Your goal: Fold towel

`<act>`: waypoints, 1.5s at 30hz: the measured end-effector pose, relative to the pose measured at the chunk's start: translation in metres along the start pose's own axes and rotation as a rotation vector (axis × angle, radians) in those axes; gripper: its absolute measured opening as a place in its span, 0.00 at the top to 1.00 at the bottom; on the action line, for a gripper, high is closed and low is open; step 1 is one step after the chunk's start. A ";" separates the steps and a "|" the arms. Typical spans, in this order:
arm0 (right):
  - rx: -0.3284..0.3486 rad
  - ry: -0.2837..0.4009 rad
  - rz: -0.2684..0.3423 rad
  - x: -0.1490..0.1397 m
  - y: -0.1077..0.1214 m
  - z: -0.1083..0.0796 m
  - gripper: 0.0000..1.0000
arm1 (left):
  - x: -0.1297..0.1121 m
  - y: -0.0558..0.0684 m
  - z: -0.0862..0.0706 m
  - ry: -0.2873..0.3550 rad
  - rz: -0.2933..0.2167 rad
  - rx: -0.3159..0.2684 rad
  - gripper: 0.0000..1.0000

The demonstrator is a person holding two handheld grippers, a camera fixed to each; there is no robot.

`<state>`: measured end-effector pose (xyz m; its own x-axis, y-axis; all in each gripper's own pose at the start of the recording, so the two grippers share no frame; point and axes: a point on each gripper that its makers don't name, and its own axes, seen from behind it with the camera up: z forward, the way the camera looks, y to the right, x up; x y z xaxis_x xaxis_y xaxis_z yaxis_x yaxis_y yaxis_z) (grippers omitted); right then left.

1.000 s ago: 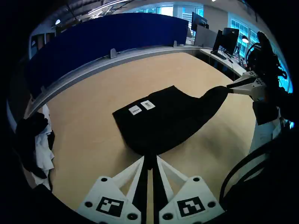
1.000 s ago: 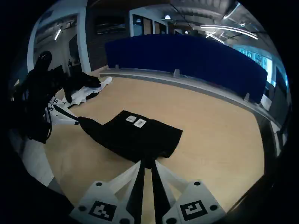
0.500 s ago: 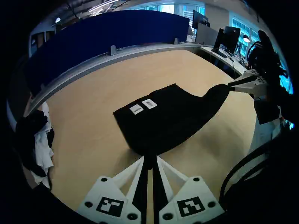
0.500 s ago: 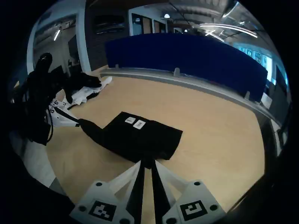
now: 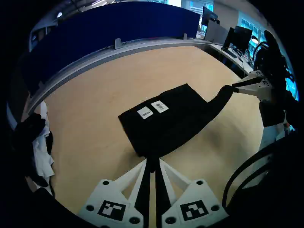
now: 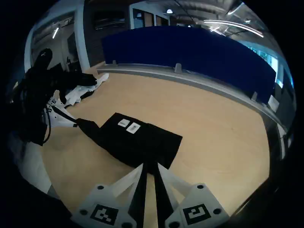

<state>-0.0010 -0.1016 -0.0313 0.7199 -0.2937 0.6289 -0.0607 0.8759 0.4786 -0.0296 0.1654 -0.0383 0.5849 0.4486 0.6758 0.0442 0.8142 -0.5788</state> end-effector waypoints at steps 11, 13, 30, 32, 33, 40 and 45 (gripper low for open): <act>-0.021 -0.013 0.015 0.018 0.030 0.039 0.88 | 0.024 -0.022 0.032 -0.059 -0.016 0.019 0.92; -0.026 -0.019 0.022 0.018 0.035 0.047 0.88 | 0.026 -0.025 0.038 -0.076 -0.014 0.019 0.92; -0.052 -0.077 0.101 0.004 0.061 0.100 0.88 | 0.019 -0.041 0.088 -0.180 0.000 0.011 0.92; -0.054 -0.079 0.103 0.003 0.062 0.102 0.88 | 0.021 -0.042 0.090 -0.172 -0.001 0.015 0.91; -0.055 -0.080 0.104 0.003 0.062 0.103 0.88 | 0.021 -0.043 0.092 -0.169 0.000 0.017 0.91; -0.064 -0.080 0.106 0.003 0.063 0.108 0.88 | 0.024 -0.055 0.096 -0.144 0.010 0.060 0.76; -0.081 -0.088 0.100 -0.001 0.066 0.112 0.86 | 0.027 -0.061 0.097 -0.124 0.005 0.081 0.60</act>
<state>-0.0830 -0.0862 0.0686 0.6493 -0.2328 0.7240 -0.0705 0.9294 0.3622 -0.0949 0.1634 0.0592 0.4800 0.4909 0.7270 -0.0273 0.8367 -0.5470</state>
